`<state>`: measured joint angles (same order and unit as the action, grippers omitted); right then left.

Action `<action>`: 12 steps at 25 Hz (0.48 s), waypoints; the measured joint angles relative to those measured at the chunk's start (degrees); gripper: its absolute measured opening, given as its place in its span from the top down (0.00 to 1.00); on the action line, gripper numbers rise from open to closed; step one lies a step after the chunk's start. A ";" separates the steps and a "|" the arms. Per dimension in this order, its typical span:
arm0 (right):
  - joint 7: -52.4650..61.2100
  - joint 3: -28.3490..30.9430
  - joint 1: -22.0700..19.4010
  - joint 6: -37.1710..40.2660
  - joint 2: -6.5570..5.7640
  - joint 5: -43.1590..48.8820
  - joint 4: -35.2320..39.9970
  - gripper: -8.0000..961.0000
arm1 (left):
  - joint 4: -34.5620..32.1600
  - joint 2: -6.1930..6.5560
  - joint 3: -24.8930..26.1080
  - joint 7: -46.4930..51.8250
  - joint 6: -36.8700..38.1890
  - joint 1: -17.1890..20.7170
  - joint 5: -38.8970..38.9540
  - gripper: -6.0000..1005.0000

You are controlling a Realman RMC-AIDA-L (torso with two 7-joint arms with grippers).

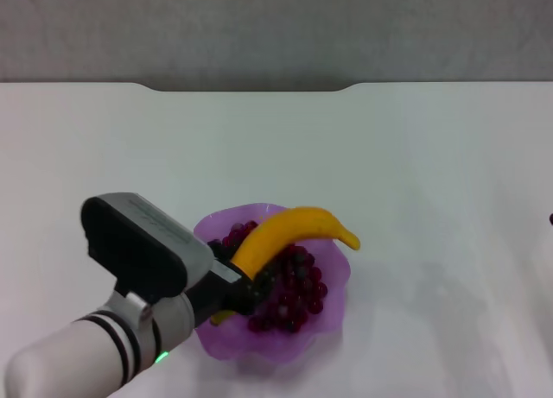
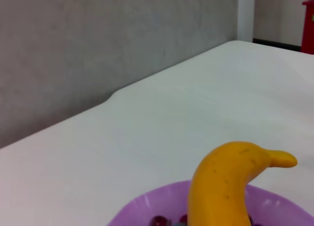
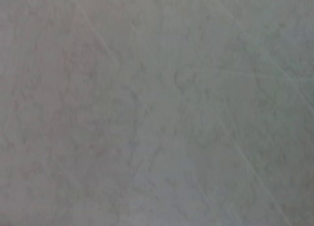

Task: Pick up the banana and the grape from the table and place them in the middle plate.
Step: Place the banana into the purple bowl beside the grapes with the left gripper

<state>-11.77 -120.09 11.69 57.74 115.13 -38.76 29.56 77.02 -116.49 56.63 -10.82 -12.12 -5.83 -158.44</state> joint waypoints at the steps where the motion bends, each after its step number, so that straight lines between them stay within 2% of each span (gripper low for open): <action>1: 0.00 0.00 0.00 0.00 0.00 0.00 0.00 0.99 | -0.61 -0.02 -0.28 -0.06 0.03 -0.68 0.47 0.47; 4: 0.00 -0.04 0.06 -0.41 -0.07 0.00 0.04 0.99 | -1.22 -0.02 -0.86 -0.29 0.07 -2.02 0.95 0.47; 12: 0.69 -0.17 0.55 -0.56 -0.08 0.02 -0.10 0.99 | -1.44 -0.05 -0.59 -0.58 0.97 -2.39 0.55 0.46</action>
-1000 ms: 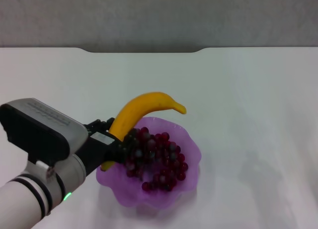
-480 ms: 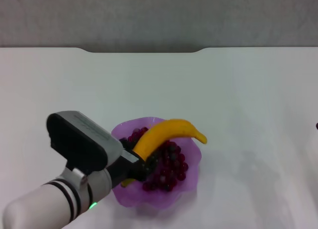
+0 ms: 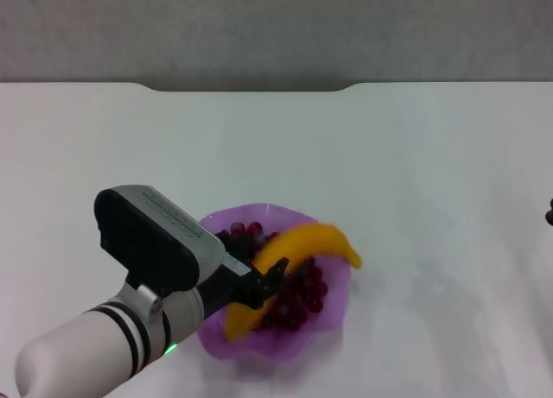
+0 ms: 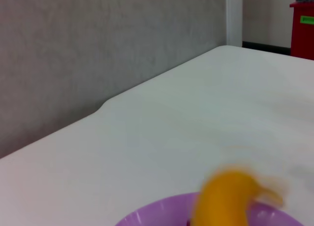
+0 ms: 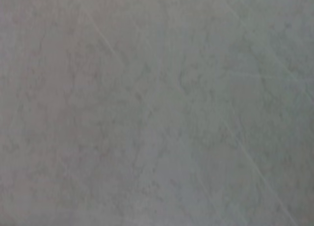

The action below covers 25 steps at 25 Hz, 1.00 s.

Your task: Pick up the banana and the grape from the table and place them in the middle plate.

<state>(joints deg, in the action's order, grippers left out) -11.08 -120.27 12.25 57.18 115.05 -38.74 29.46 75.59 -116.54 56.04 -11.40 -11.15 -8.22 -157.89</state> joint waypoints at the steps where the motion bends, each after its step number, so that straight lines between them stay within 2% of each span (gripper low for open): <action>1: 0.43 -0.02 0.01 -0.01 0.00 0.08 -0.09 0.99 | 0.00 0.03 0.03 -0.16 0.18 0.00 -0.01 0.46; 7: 1.43 -0.06 0.07 -0.05 0.00 0.38 -0.28 0.99 | 0.51 0.01 0.09 -1.88 0.59 0.48 -0.04 0.25; 12: 1.45 -0.05 0.06 -0.06 0.00 0.42 -0.30 0.99 | 0.56 -0.01 0.34 -1.98 1.46 0.62 0.10 0.13; 22: 1.49 -0.05 0.06 -0.25 -0.10 0.44 -0.38 0.99 | 4.15 0.12 3.07 -5.38 12.86 4.80 -1.55 0.15; 23: 1.49 -0.05 0.07 -0.35 -0.10 0.46 -0.38 0.99 | 4.08 0.19 4.63 -6.85 19.10 5.92 -1.56 0.16; 25: 1.50 -0.05 0.15 -0.71 -0.10 0.53 -0.38 0.99 | 3.75 0.24 6.16 -7.18 24.11 7.07 -1.34 0.16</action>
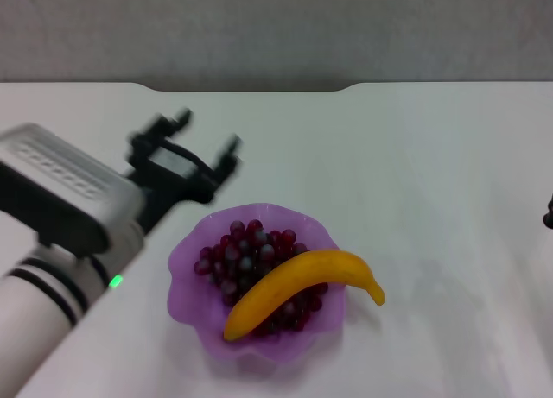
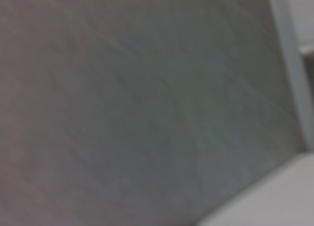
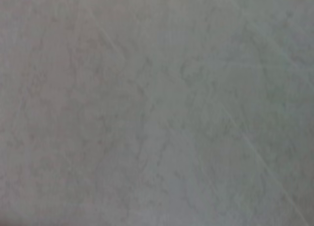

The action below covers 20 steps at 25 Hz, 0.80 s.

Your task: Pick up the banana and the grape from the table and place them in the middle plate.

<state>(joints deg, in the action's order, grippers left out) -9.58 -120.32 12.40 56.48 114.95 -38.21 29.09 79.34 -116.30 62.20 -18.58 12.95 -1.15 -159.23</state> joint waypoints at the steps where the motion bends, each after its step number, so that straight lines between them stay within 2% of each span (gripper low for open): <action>1: 0.00 0.00 0.10 -0.29 0.01 0.05 0.00 0.99 | -0.24 0.00 0.55 0.10 1.77 0.48 0.28 0.20; 6: 0.00 0.00 0.13 -0.32 0.01 0.08 0.01 0.99 | -2.77 0.01 1.65 1.85 11.85 2.45 3.29 0.36; 7: 0.00 0.00 0.14 -0.32 0.01 0.07 0.01 0.99 | -4.72 0.04 1.73 2.80 18.40 3.44 4.05 0.40; 8: 0.01 0.00 0.14 -0.32 0.01 0.06 0.00 0.99 | -4.72 0.04 1.73 2.80 18.40 3.44 4.05 0.44; 10: 0.00 0.00 0.15 -0.32 0.01 0.05 -0.04 0.99 | -8.50 -0.01 1.95 5.27 28.48 4.55 4.22 0.53; 11: 0.00 0.00 0.19 -0.32 0.01 0.07 -0.05 0.99 | -9.75 0.02 1.99 6.27 31.24 4.67 4.23 0.57; 12: 0.01 0.00 0.24 -0.32 0.01 0.08 -0.07 0.99 | -14.51 0.18 2.37 9.65 39.41 4.77 4.06 0.61; 16: 0.00 -0.09 0.69 -0.32 0.01 0.07 -0.48 0.99 | -25.07 0.24 4.65 18.38 51.71 3.73 3.63 0.84; 18: 0.00 -0.09 0.74 -0.32 0.01 0.06 -0.50 0.99 | -30.11 0.34 5.74 22.59 55.21 2.77 3.46 0.87; 20: 0.01 -0.09 0.76 -0.32 0.01 0.06 -0.50 0.99 | -32.42 0.41 6.18 24.20 56.42 2.19 3.35 0.90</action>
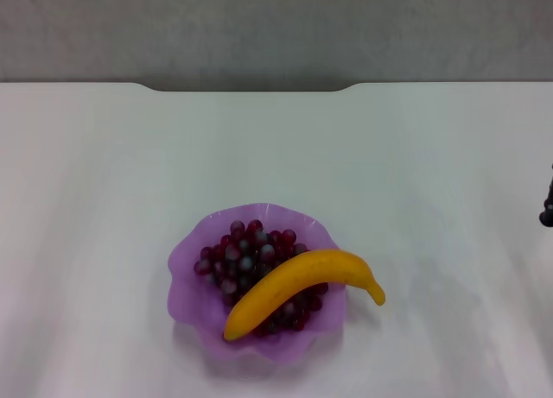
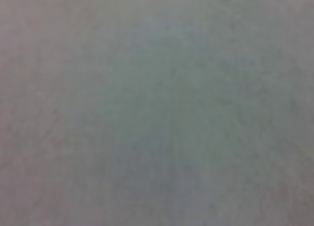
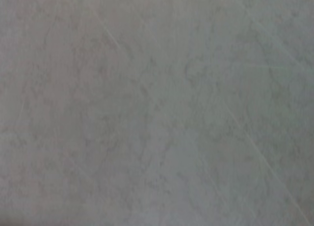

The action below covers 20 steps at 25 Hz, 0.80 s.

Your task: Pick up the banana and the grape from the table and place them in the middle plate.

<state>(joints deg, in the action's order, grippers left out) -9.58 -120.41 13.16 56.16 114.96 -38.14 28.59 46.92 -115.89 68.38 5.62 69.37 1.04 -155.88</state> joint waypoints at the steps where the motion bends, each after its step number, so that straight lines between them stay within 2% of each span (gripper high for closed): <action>1: 0.00 0.00 0.00 0.00 0.00 0.00 -0.01 0.99 | -2.22 0.06 0.38 1.39 0.99 -0.63 -0.16 0.91; 4: 0.00 -0.02 0.28 0.00 0.00 -0.02 -0.04 0.99 | -12.92 0.70 1.49 8.19 5.53 -4.41 -3.27 0.95; 5: 0.00 -0.02 0.28 0.00 0.00 -0.02 -0.04 0.99 | -12.92 0.70 1.49 8.19 5.53 -4.41 -3.27 0.96; 6: 0.00 -0.09 0.46 0.00 0.00 0.00 -0.04 0.99 | -15.16 0.95 1.61 9.91 6.48 -5.43 -4.37 0.98; 7: 0.00 -0.58 0.78 0.00 0.00 -0.01 -0.10 0.99 | -20.10 1.44 1.64 12.82 8.07 -7.73 -6.58 0.99; 9: 0.00 -1.25 1.28 0.01 0.00 0.03 -0.39 0.99 | -22.24 1.50 1.63 13.50 8.43 -8.71 -7.16 0.98; 10: 0.00 -1.48 1.60 0.01 0.00 0.04 -0.66 0.99 | -27.29 1.04 1.87 13.34 8.77 -10.92 -7.39 0.98; 11: 0.00 -1.48 1.60 0.01 0.00 0.04 -0.66 0.99 | -27.29 1.04 1.87 13.34 8.77 -10.92 -7.39 0.98; 12: 0.00 -1.68 1.99 0.01 0.02 0.07 -1.16 0.99 | -31.56 0.27 2.93 12.79 8.78 -12.82 -7.19 0.98; 13: -0.01 -2.13 2.77 0.01 0.09 0.07 -2.09 0.99 | -31.56 0.27 2.93 12.79 8.78 -12.82 -7.19 0.98; 15: 0.00 -2.38 3.14 0.01 0.11 0.03 -2.43 0.99 | -36.31 -0.35 4.64 12.62 8.78 -14.74 -6.83 0.98; 20: 0.01 -2.87 4.45 -0.14 0.24 -0.21 -3.08 0.99 | -39.20 -0.48 5.27 12.88 8.81 -15.41 -5.21 0.98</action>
<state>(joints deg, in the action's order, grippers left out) -9.57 -123.28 17.61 56.02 115.20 -38.36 25.51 7.73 -116.37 73.65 18.49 78.18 -14.37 -161.09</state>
